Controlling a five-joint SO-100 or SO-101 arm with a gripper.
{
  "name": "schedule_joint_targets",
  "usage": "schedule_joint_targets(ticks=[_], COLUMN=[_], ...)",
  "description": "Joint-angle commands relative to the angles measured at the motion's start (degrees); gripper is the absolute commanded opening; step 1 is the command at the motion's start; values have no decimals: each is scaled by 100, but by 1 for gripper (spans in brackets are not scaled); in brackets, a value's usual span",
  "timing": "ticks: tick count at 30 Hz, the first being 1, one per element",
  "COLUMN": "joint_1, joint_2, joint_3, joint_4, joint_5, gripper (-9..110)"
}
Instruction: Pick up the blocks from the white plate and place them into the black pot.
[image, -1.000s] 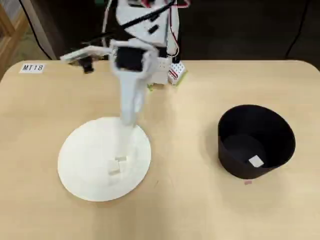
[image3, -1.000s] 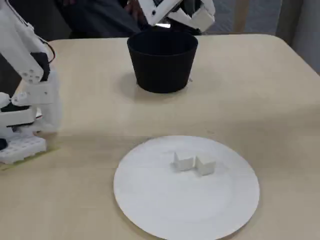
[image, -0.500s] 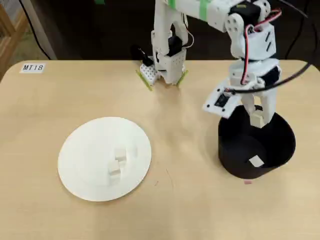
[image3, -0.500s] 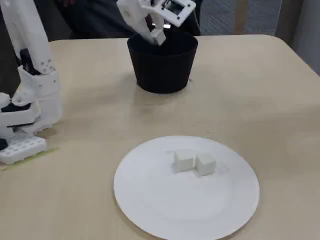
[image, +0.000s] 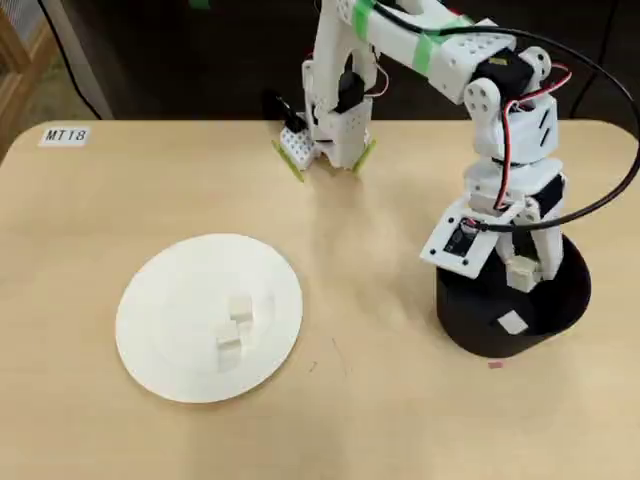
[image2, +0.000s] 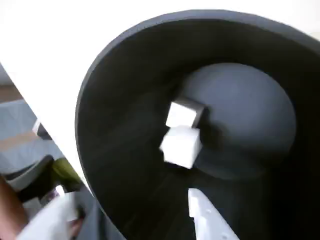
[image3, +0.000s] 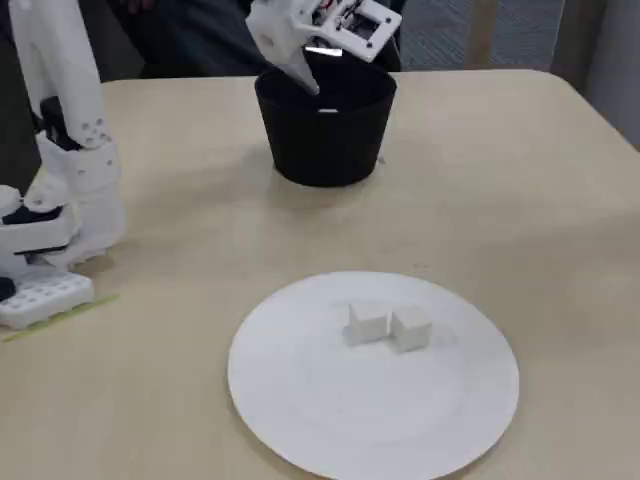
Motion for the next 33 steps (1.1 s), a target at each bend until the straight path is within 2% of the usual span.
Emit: schedule_joint_targets(ticks=[1, 5, 10, 15, 21, 25, 33], joint_1=[97, 536, 1925, 3727, 5265, 5757, 5766], joint_2=[211, 325, 466, 615, 483, 308, -1239], joint_3=[-308, -527, -1090, -1099, -967, -993, -1942], joint_4=[-9, 589, 2118, 2619, 3006, 2927, 2971], joint_5=[0, 272, 141, -343, -1072, -1521, -2136], gripper=[35, -2, -2, -2, -2, -2, -2])
